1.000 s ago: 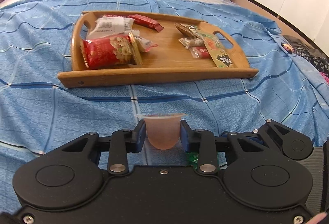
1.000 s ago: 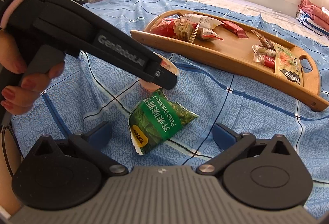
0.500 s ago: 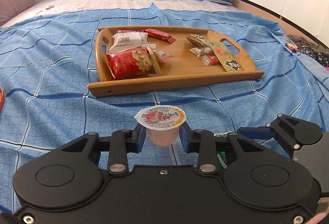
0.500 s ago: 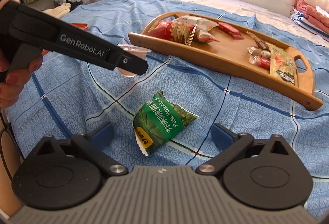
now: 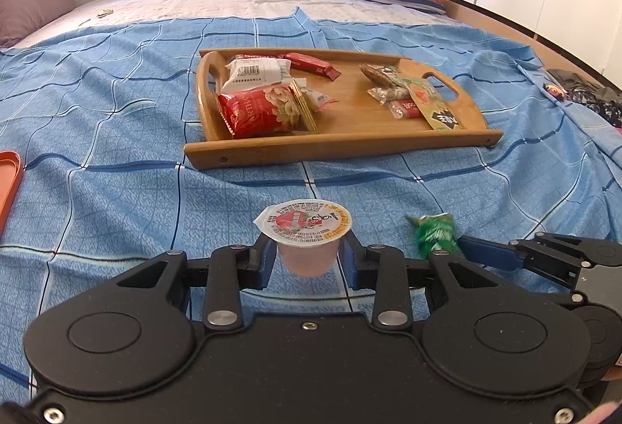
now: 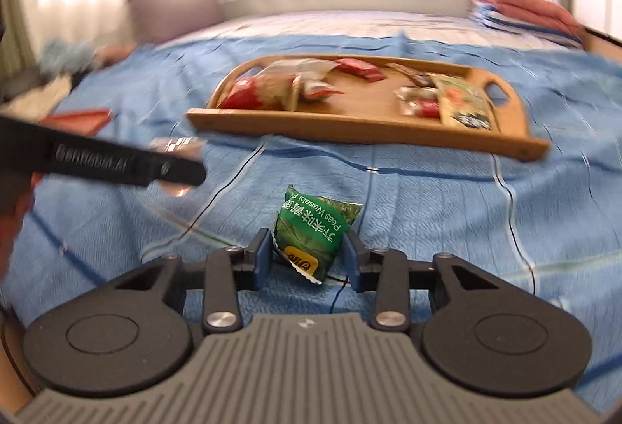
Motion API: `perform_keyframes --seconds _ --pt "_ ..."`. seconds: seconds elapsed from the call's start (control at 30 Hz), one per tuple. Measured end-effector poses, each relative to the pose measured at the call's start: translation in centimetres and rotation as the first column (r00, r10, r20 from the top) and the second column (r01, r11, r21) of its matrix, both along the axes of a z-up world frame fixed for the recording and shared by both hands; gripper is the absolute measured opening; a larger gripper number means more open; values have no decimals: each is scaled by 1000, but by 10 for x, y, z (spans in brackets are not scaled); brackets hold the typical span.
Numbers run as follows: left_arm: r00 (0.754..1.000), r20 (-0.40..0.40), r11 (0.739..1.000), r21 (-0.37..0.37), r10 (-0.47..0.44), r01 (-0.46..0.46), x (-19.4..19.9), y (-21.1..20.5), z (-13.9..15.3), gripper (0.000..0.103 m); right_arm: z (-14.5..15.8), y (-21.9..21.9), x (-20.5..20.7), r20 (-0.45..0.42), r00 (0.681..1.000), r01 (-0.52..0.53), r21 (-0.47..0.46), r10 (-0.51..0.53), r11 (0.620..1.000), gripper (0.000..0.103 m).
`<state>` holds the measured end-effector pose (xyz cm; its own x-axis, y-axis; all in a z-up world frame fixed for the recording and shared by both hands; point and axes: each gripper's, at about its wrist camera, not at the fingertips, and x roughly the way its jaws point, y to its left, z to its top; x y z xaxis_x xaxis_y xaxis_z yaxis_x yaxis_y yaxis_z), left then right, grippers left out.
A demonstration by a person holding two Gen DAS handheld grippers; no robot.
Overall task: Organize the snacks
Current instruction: 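Grasp the pink jelly cup with the left tool while the right tool grasps the green pea bag, then carry the jelly cup and pea bag onto the tray and open both tools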
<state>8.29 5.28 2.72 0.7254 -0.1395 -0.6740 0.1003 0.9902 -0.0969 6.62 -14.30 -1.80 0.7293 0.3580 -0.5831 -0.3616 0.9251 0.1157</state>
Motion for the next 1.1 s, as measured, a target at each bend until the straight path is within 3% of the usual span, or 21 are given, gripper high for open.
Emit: perform_keyframes --seconds 0.23,0.73,1.1 --pt "999 39 999 -1 34 -34 -10 -4 -5 33 4 -7 -8 22 995 97 27 -97 995 41" --pt "993 108 999 14 46 -48 -21 -7 6 33 24 -20 -18 97 988 119 30 -122 992 42" --pt "986 155 998 17 55 -58 -6 -5 29 33 39 -28 0 108 986 127 40 -130 991 42"
